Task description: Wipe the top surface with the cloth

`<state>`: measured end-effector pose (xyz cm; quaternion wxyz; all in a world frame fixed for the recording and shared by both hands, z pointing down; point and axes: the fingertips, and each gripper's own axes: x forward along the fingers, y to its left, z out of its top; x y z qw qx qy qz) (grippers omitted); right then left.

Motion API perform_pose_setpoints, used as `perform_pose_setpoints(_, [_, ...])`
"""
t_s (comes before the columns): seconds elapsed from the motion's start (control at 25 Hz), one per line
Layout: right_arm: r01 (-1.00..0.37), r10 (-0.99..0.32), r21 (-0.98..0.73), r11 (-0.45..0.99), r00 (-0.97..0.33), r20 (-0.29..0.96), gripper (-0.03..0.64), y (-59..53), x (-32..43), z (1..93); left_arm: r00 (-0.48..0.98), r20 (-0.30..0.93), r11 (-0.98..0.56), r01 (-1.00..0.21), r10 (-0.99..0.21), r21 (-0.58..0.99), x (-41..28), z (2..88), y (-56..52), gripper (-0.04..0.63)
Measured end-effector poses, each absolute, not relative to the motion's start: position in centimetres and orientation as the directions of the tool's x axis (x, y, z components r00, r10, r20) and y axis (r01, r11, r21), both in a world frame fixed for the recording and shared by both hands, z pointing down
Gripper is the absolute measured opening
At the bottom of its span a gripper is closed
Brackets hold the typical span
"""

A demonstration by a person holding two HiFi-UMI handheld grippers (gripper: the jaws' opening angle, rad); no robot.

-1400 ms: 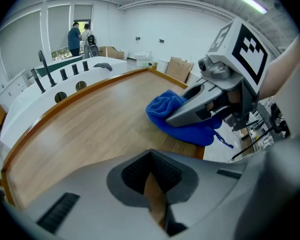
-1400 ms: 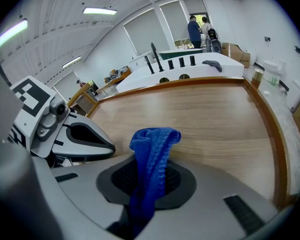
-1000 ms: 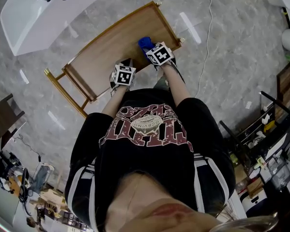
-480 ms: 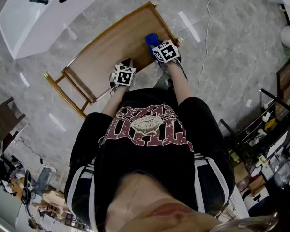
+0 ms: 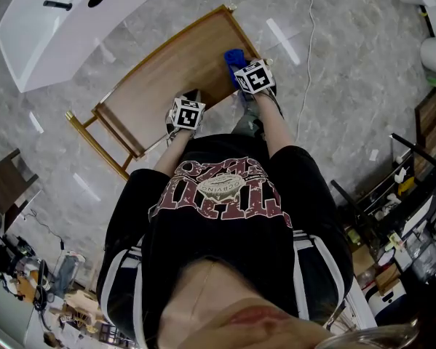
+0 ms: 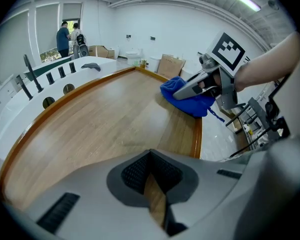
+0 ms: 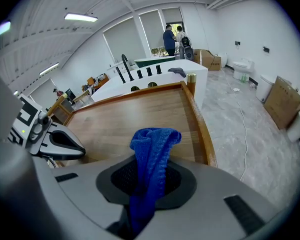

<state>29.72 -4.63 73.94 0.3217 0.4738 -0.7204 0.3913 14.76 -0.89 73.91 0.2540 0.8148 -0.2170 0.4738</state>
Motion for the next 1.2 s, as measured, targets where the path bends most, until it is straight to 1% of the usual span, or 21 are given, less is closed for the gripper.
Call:
perform_pose_setpoints(0.24, [-0.948, -0.440, -0.239, 0.211, -0.311, 0.842, 0.058, -4.5, 31.2, 73.9, 0.464, 0.878, -0.775, -0.596, -0.120, 0.209, 15.0, 73.7, -1.0, 0.046])
perform_pose_setpoints(0.44, [-0.951, -0.435, -0.213, 0.223, -0.293, 0.851, 0.058, -4.4, 32.4, 73.6, 0.464, 0.875, -0.766, -0.611, -0.140, 0.201, 14.8, 73.4, -1.2, 0.046])
perform_pose_setpoints(0.68, [-0.951, -0.420, -0.136, 0.278, -0.248, 0.873, 0.058, -3.7, 33.3, 73.5, 0.461, 0.869, -0.737, -0.648, -0.178, 0.193, 13.7, 72.9, -1.7, 0.046])
perform_pose_setpoints(0.84, [-0.961, -0.418, -0.135, 0.242, -0.229, 0.879, 0.058, -3.7, 33.8, 73.7, 0.461, 0.860, -0.707, -0.683, -0.218, 0.187, 12.9, 72.4, -2.6, 0.046])
perform_pose_setpoints(0.96, [-0.954, -0.433, -0.182, 0.238, -0.272, 0.859, 0.058, -4.4, 32.4, 73.3, 0.460, 0.849, -0.670, -0.719, -0.259, 0.186, 11.4, 71.8, -3.7, 0.046])
perform_pose_setpoints(1.2, [-0.910, -0.466, -0.235, 0.340, -0.381, 0.799, 0.058, -6.3, 28.1, 71.1, 0.445, 0.836, -0.628, -0.761, -0.321, 0.165, 9.5, 70.7, -4.5, 0.046])
